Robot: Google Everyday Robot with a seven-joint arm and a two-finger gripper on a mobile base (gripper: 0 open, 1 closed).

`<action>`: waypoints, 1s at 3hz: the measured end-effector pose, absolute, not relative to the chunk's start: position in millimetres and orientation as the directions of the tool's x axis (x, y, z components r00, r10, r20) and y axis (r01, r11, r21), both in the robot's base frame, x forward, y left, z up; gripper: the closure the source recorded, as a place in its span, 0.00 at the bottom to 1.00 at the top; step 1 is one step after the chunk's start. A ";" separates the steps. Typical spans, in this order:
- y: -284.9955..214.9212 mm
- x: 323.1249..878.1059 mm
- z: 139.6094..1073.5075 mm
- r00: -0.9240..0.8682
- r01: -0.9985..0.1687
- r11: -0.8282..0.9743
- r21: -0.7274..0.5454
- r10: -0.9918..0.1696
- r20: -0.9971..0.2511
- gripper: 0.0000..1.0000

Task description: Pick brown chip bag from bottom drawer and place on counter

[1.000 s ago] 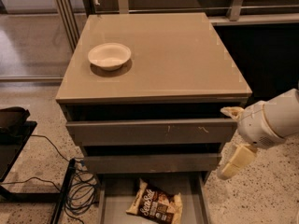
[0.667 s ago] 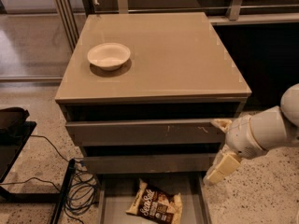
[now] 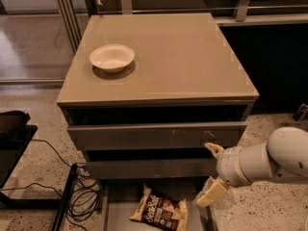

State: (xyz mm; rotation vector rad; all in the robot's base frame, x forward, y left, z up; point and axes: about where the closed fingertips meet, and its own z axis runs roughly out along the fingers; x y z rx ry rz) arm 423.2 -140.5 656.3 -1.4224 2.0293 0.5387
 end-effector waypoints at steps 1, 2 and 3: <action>-134.5 424.1 626.9 -0.174 -0.941 0.322 -0.106 -0.727 -0.664 0.00; -138.3 436.2 611.2 -0.131 -0.936 0.303 -0.178 -0.771 -0.623 0.00; -135.7 437.2 604.0 -0.127 -0.940 0.295 -0.172 -0.769 -0.627 0.00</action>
Offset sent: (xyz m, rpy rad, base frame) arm 0.0257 -0.0054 -0.0647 -0.1794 -0.1838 0.0395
